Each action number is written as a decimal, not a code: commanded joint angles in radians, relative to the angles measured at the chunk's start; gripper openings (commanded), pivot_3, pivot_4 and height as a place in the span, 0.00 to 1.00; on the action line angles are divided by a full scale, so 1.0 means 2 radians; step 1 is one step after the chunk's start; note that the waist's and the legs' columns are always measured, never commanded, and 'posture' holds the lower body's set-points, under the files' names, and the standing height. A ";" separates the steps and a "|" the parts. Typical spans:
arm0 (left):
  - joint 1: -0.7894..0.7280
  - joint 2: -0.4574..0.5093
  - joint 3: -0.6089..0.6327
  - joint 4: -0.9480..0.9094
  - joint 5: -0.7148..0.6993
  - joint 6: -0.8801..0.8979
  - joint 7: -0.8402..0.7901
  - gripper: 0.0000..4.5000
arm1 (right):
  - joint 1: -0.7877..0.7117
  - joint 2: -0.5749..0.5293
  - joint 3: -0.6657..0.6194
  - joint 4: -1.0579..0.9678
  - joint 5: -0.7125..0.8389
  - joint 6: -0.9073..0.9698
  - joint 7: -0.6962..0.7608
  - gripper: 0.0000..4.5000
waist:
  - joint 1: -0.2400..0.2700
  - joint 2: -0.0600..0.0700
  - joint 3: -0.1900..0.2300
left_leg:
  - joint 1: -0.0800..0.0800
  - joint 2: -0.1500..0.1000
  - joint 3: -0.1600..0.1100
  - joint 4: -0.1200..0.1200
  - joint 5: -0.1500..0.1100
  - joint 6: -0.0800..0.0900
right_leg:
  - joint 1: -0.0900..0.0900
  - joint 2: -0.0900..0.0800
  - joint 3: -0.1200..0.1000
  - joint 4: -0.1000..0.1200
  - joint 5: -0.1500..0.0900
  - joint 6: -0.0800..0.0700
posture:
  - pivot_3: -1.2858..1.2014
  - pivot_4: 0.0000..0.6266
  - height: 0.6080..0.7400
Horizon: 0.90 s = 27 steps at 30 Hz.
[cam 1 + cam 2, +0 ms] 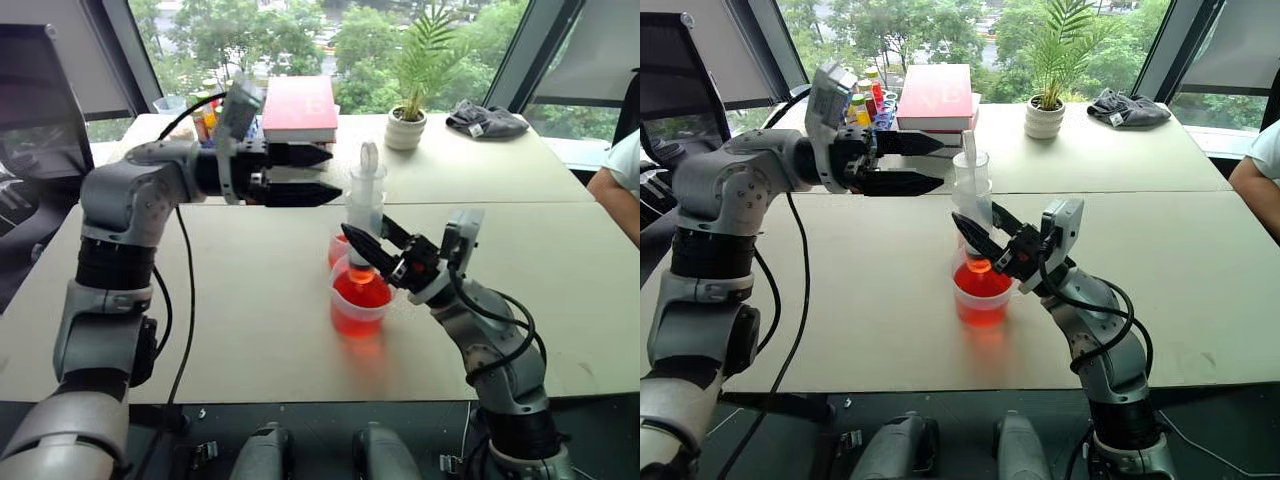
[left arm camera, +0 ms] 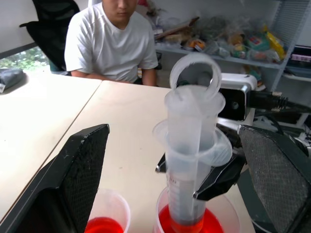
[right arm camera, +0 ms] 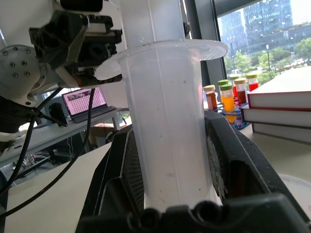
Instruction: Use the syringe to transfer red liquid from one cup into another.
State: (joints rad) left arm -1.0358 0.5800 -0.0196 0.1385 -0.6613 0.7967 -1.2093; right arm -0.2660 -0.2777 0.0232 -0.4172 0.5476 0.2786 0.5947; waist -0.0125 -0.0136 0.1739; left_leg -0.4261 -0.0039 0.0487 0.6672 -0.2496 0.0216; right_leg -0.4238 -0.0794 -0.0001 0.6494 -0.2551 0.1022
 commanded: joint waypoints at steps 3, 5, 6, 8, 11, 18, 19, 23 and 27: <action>0.014 0.028 0.026 -0.016 0.006 -0.005 0.020 0.99 | -0.049 -0.009 -0.026 -0.040 0.044 0.032 -0.019 0.31 | 0.001 0.000 0.000 | 0.000 0.000 0.000 0.000 0.000 0.000 | 0.000 -0.001 0.000 0.000 0.000 0.000 | 0.52 0.24 1.00; 0.018 0.031 0.033 -0.015 0.007 -0.007 0.029 0.99 | -0.090 -0.015 -0.041 -0.028 0.060 0.048 -0.028 0.31 | 0.000 0.000 0.000 | 0.000 0.000 0.000 0.000 0.000 0.000 | 0.000 -0.001 0.000 0.000 0.000 0.000 | 0.52 0.24 1.00; 0.020 0.032 0.036 -0.015 0.007 -0.007 0.033 0.99 | -0.116 -0.018 -0.050 -0.011 0.064 0.051 -0.029 0.31 | 0.000 0.000 0.000 | 0.000 0.000 0.000 0.000 0.000 0.000 | 0.000 -0.001 0.000 0.000 0.000 0.000 | 0.52 0.24 1.00; 0.021 0.031 0.038 -0.017 0.007 -0.007 0.037 0.99 | -0.142 -0.020 -0.059 0.008 0.068 0.055 -0.030 0.31 | 0.000 0.000 0.000 | 0.000 0.000 0.000 0.000 0.000 0.000 | 0.000 -0.001 0.000 0.000 0.000 0.000 | 0.52 0.24 1.00; 0.025 0.029 0.038 -0.021 0.007 -0.008 0.041 0.99 | -0.187 -0.021 -0.068 0.071 0.058 0.039 -0.013 0.31 | 0.001 0.000 0.000 | 0.000 0.000 0.000 0.000 0.000 0.000 | 0.000 0.000 0.000 0.000 0.000 0.000 | 0.52 0.24 1.00; 0.025 0.019 0.038 -0.030 0.007 -0.016 0.055 0.99 | -0.238 0.036 -0.040 0.286 -0.022 -0.111 0.058 0.31 | -0.002 0.000 0.000 | 0.000 0.000 0.000 0.000 0.000 0.000 | 0.000 0.000 0.000 0.000 0.000 0.000 | 0.52 0.24 1.00; 0.023 0.017 0.037 -0.030 0.008 -0.017 0.056 0.99 | -0.238 0.042 -0.037 0.306 -0.032 -0.129 0.066 0.31 | -0.002 0.000 0.000 | 0.000 0.000 0.000 0.000 0.000 0.000 | 0.000 0.000 0.000 0.000 0.000 0.000 | 0.52 0.24 1.00; -0.005 -0.002 0.031 -0.010 0.015 -0.034 0.059 0.99 | -0.232 0.060 -0.029 0.368 -0.060 -0.183 0.085 0.31 | 0.000 0.000 0.000 | 0.000 0.000 0.000 -0.001 0.000 0.000 | 0.000 0.000 0.000 0.000 0.000 0.000 | 0.52 0.24 1.00; -0.040 -0.023 0.027 0.023 0.025 -0.054 0.059 0.99 | -0.233 0.065 -0.030 0.384 -0.067 -0.200 0.091 0.31 | 0.000 0.000 0.000 | -0.001 -0.001 0.001 0.000 0.000 0.000 | 0.000 -0.001 0.000 0.000 0.000 0.000 | 0.52 0.24 1.00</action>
State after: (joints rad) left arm -1.0775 0.5392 0.0241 0.1812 -0.6188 0.7182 -1.0879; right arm -0.7139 -0.1546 -0.0201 0.3666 0.4127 -0.0855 0.7706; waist -0.0117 -0.0134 0.1741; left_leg -0.4273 -0.0050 0.0498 0.6670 -0.2493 0.0213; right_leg -0.4241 -0.0810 -0.0005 0.6485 -0.2549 0.1024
